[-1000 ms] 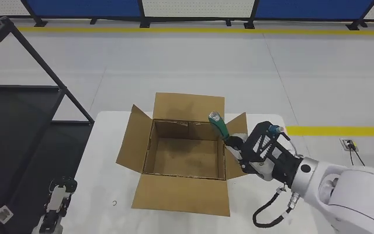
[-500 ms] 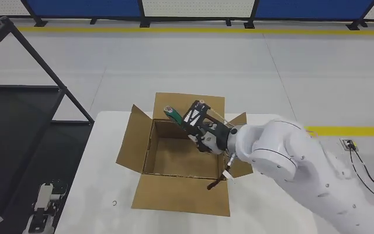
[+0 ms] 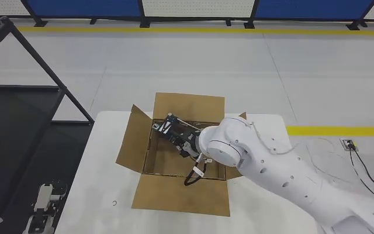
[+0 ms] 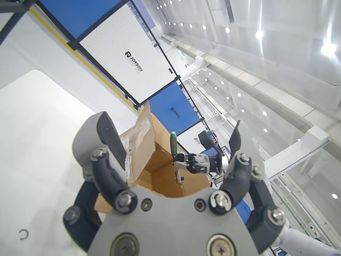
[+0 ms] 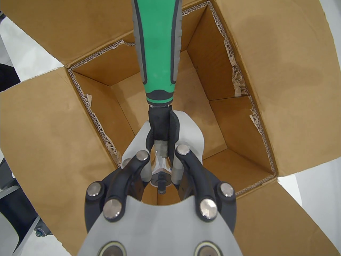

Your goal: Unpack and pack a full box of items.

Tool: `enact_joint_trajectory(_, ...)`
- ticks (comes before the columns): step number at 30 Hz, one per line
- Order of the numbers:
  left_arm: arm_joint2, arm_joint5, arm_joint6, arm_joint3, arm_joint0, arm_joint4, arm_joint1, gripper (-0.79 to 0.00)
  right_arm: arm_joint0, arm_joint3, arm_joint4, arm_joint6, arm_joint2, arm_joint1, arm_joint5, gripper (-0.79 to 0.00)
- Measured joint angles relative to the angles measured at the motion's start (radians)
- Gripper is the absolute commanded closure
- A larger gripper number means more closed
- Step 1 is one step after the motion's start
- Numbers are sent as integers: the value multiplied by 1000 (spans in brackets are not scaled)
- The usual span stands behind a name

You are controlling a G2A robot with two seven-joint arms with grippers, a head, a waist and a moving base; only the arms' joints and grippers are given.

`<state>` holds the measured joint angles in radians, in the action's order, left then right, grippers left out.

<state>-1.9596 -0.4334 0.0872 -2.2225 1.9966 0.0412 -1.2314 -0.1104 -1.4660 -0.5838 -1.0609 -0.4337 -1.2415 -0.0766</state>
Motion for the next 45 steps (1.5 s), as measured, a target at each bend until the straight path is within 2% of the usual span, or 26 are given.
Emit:
enact_joint_trajectory(14, 0, 0, 0, 0, 0, 0, 0, -785, -5, 4, 2, 5, -1, 0, -2, 0)
enact_joint_trajectory(18, 0, 0, 0, 0, 0, 0, 0, -785, -12, 81, 49, -4, 1, -14, -69, 0)
enact_joint_trajectory(21, 0, 0, 0, 0, 0, 0, 0, -785, 6, 181, 89, -21, 25, -45, -130, 0)
enact_joint_trajectory(30, 0, 0, 0, 0, 0, 0, 0, -785, 54, 449, 167, -51, 110, -163, -202, 0)
enact_joint_trajectory(37, 0, 0, 0, 0, 0, 0, 0, -785, 78, 611, 137, -55, 176, -272, -161, 0)
enact_joint_trajectory(45, 0, 0, 0, 0, 0, 0, 0, -785, 96, 799, 158, -114, 202, -377, -151, 0)
